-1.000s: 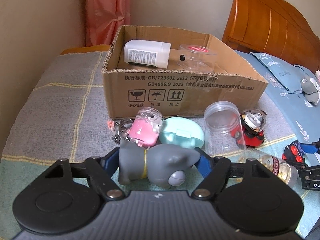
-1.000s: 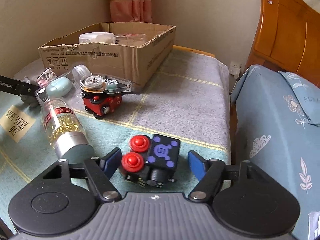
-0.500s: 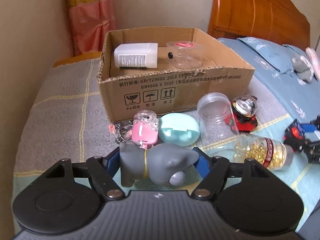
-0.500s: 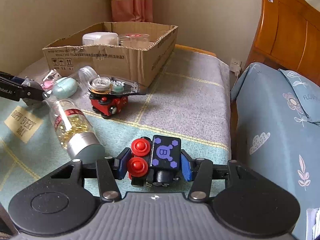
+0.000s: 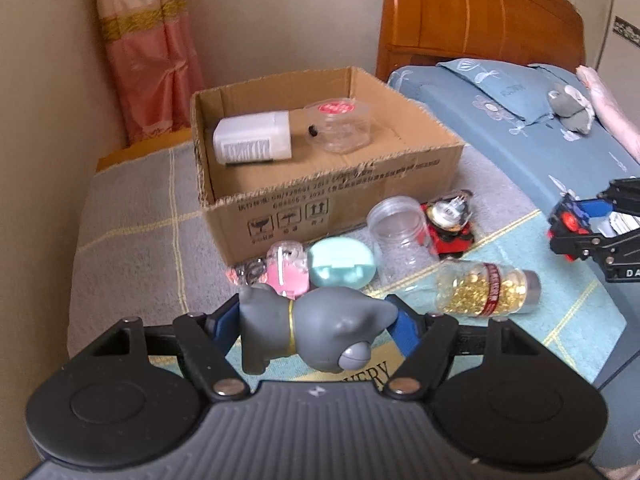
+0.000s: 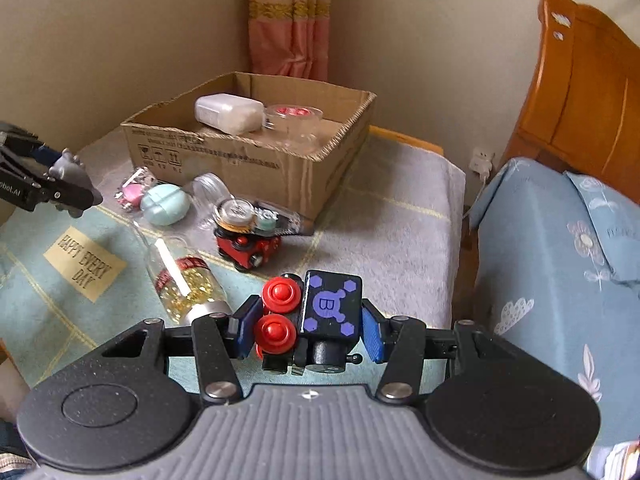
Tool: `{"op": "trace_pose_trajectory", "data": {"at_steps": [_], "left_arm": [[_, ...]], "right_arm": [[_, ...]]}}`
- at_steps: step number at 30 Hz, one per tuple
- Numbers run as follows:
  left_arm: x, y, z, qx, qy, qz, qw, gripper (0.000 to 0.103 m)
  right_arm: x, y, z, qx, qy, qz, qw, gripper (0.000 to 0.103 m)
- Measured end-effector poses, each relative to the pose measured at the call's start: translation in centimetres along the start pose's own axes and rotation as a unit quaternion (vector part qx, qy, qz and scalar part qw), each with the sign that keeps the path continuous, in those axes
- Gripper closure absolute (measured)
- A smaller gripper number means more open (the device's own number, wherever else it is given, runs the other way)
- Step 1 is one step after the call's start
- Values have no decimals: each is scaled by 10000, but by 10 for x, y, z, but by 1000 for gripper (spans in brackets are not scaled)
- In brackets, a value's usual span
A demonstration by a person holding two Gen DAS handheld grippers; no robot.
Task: Organize rigid objects
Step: 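Carry the elephant and block to the box and open both tools to drop them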
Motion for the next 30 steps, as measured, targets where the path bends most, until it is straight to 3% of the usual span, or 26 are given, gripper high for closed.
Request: {"op": "trace_pose_trajectory", "data": {"at_steps": [6, 9, 13, 16, 18, 19, 30], "left_arm": [[27, 2, -13, -81, 225, 156, 9996, 30], [45, 2, -13, -69, 397, 214, 9990, 30], [66, 2, -5, 18, 596, 232, 9979, 30], [73, 2, -2, -29, 677, 268, 9973, 30], [75, 1, 1, -18, 689, 280, 9972, 30], [77, 1, 3, -16, 690, 286, 9972, 30], [92, -10, 22, 95, 654, 331, 9973, 30]], "right_arm": [[23, -11, -7, 199, 176, -193, 9995, 49], [37, -15, -7, 339, 273, -231, 9988, 66], [51, -20, 3, 245, 267, -420, 9985, 66], [50, -16, 10, 302, 184, -329, 9988, 61], [45, -14, 12, 321, 127, -305, 9989, 33], [42, -12, 13, 290, 116, -289, 9991, 31], [5, 8, 57, 422, -506, 577, 9962, 29]]}}
Point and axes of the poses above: each gripper's, at about its wrist camera, not at the fingertips, and z roughly the way its jaws point, y to its right, x to its top, the point moved 2 cm from there along z, roughly the way its jaws point, and after that the axes turned 6 degrees about y, right-handed, at the moved point
